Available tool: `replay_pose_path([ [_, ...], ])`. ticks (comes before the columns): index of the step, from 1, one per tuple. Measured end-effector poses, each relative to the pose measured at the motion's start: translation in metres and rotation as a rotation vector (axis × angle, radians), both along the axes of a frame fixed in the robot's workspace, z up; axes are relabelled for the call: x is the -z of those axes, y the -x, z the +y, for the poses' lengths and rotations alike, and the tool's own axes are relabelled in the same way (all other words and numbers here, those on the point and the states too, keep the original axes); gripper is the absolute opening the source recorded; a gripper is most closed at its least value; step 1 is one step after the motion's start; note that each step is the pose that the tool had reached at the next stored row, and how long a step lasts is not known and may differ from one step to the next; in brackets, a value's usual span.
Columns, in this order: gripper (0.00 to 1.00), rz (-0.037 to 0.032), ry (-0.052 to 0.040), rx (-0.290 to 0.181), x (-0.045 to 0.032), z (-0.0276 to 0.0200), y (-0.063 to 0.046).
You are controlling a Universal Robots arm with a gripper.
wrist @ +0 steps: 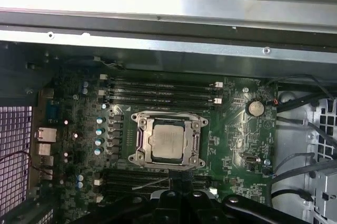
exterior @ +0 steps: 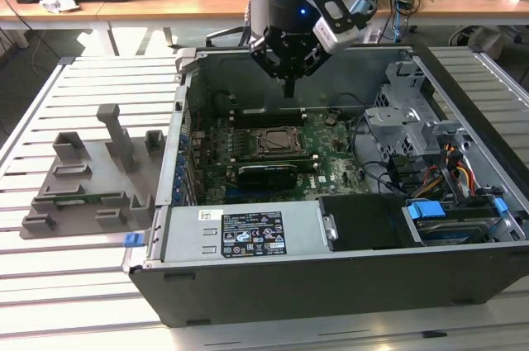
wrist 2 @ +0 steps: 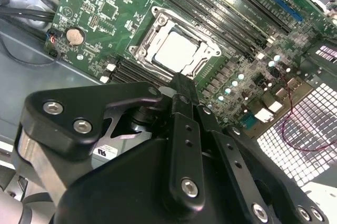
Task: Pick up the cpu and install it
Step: 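Install the second cpu locking lever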
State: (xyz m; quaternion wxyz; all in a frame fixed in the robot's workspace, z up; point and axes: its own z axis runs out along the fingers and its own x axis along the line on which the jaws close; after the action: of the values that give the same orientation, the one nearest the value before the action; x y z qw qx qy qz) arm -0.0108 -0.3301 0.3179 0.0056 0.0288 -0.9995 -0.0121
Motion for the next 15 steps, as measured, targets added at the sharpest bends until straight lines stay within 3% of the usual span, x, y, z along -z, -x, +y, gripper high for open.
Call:
replay_pose_path([
  [2,0.11,-0.0001,-0.01,0.0,0.0003,-0.0018,0.0003],
  [5,0.11,0.0,-0.033,0.0,0.0004,-0.0049,0.0005],
  [7,0.11,-0.0001,-0.0412,0.0,0.0004,-0.0058,0.0007],
  [10,0.11,0.0,-0.0452,0.0,0.0003,-0.0059,0.0007],
  [14,0.11,0.0,-0.0851,0.0,0.0004,-0.0059,0.0007],
  [15,0.11,-0.0001,-0.0866,0.0,0.0004,-0.0059,0.0007],
])
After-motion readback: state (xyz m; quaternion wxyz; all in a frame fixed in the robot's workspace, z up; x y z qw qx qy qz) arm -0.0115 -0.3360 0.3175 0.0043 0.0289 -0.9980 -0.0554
